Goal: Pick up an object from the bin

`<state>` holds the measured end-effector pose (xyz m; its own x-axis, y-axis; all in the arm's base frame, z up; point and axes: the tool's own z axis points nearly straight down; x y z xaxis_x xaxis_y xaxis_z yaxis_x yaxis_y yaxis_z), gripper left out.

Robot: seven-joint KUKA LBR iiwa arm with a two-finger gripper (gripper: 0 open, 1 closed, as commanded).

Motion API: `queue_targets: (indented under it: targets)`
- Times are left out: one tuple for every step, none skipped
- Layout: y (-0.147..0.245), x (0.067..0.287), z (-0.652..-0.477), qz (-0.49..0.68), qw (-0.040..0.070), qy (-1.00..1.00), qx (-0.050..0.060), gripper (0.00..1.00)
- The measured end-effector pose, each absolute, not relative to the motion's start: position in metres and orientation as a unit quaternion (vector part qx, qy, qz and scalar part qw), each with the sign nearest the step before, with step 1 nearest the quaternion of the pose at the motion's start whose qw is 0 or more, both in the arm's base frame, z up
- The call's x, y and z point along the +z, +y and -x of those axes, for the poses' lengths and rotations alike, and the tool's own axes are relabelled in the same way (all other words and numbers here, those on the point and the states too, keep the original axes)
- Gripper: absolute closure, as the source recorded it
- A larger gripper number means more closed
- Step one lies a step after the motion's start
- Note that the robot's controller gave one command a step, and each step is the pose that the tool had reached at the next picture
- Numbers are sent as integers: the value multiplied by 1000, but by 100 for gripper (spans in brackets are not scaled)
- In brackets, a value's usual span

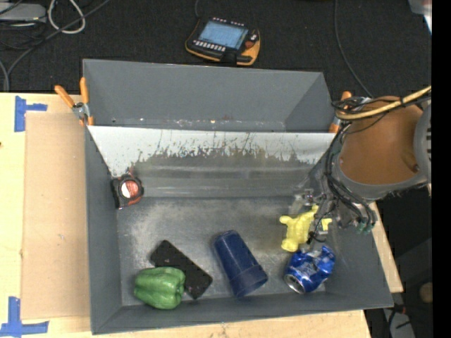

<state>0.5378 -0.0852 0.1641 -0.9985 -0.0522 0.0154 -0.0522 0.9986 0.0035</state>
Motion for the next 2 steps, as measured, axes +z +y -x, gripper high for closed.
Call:
queue_targets:
  targets:
    - [-85, 184, -540, -25, 9, -1000, -2, 100]
    - [-85, 81, -556, -104, 4, -995, -2, 100]
